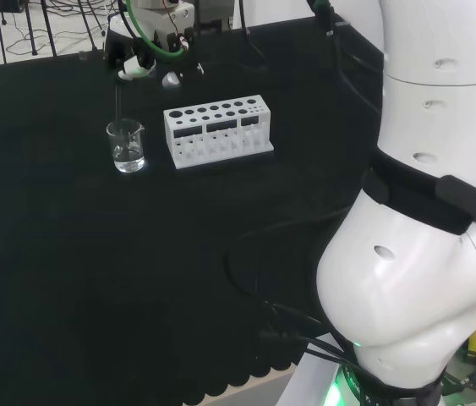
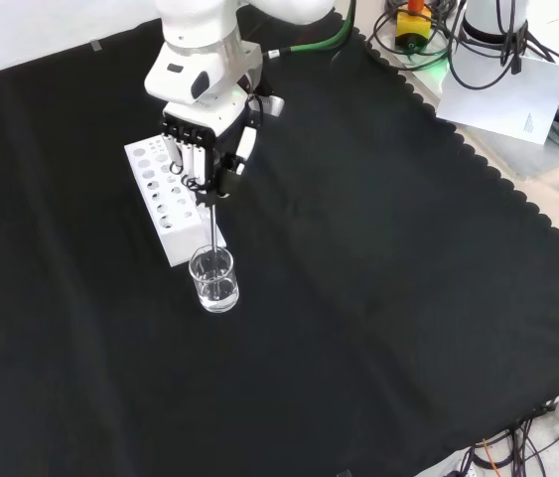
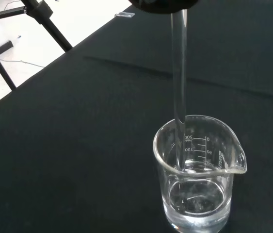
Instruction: Stir in the beaker to the left of the white test tube rack with the glass rod.
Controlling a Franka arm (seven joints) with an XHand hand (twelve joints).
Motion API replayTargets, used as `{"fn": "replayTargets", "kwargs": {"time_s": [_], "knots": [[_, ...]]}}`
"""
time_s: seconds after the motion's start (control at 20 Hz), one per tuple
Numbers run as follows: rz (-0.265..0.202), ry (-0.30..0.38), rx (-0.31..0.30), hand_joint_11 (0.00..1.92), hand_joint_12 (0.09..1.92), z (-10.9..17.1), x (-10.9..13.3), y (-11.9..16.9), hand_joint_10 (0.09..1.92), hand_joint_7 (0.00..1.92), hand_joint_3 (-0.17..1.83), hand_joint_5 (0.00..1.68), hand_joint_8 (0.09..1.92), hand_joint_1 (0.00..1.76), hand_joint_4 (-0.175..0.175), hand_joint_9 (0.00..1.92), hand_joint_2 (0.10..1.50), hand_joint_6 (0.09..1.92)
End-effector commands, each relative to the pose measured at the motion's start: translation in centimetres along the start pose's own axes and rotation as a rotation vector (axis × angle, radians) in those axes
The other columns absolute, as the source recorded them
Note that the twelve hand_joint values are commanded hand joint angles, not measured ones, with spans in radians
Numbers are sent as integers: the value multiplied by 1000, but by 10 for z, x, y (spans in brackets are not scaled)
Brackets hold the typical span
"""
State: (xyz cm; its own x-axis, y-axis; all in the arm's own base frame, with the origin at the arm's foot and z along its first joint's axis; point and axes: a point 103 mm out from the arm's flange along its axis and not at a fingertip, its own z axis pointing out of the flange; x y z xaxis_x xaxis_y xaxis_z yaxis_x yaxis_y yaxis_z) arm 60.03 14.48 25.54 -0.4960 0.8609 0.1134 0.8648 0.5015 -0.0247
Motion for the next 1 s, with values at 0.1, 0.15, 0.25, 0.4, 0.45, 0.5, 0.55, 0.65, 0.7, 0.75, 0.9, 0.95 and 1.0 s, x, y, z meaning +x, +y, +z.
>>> {"fn": "replayTargets", "kwargs": {"time_s": [0.1, 0.15, 0.25, 0.4, 0.45, 0.5, 0.55, 0.65, 0.7, 0.75, 0.9, 0.95, 1.0], "knots": [[5, 6, 5, 1555, 505, -1, -16, -2, 513, 1224, -157, 1274, 928, 1306, -175, 1857, 1094, 192], [9, 2, 1, 1555, 505, -3, -18, -5, 513, 1224, -157, 1274, 927, 1306, -175, 1857, 1094, 192], [17, -5, -2, 1555, 505, -5, -20, -11, 513, 1224, -157, 1274, 926, 1307, -175, 1857, 1094, 193], [25, -10, 0, 1553, 504, -7, -20, -18, 512, 1225, -157, 1274, 926, 1307, -175, 1856, 1094, 193], [27, -11, 1, 1553, 504, -8, -19, -20, 512, 1225, -157, 1274, 926, 1307, -175, 1856, 1094, 193], [27, -13, 2, 1553, 504, -8, -18, -22, 512, 1225, -157, 1274, 925, 1307, -175, 1856, 1094, 193], [27, -15, 1, 1553, 504, -8, -17, -23, 512, 1225, -157, 1274, 925, 1307, -175, 1856, 1094, 194], [23, -18, -4, 1553, 504, -9, -14, -26, 512, 1225, -157, 1274, 925, 1307, -175, 1855, 1093, 194], [22, -17, -10, 1553, 504, -9, -13, -26, 512, 1226, -157, 1274, 924, 1307, -175, 1855, 1093, 194], [19, -13, -13, 1552, 504, -8, -13, -26, 512, 1226, -157, 1274, 924, 1307, -175, 1855, 1093, 194], [12, -6, -29, 1552, 504, -9, -10, -28, 513, 1227, -157, 1274, 923, 1307, -175, 1855, 1093, 194], [11, -11, -27, 1552, 504, -9, -10, -28, 513, 1227, -157, 1274, 923, 1307, -175, 1855, 1093, 194], [11, -10, -26, 1552, 504, -10, -9, -28, 513, 1227, -157, 1274, 922, 1307, -175, 1855, 1093, 194]]}}
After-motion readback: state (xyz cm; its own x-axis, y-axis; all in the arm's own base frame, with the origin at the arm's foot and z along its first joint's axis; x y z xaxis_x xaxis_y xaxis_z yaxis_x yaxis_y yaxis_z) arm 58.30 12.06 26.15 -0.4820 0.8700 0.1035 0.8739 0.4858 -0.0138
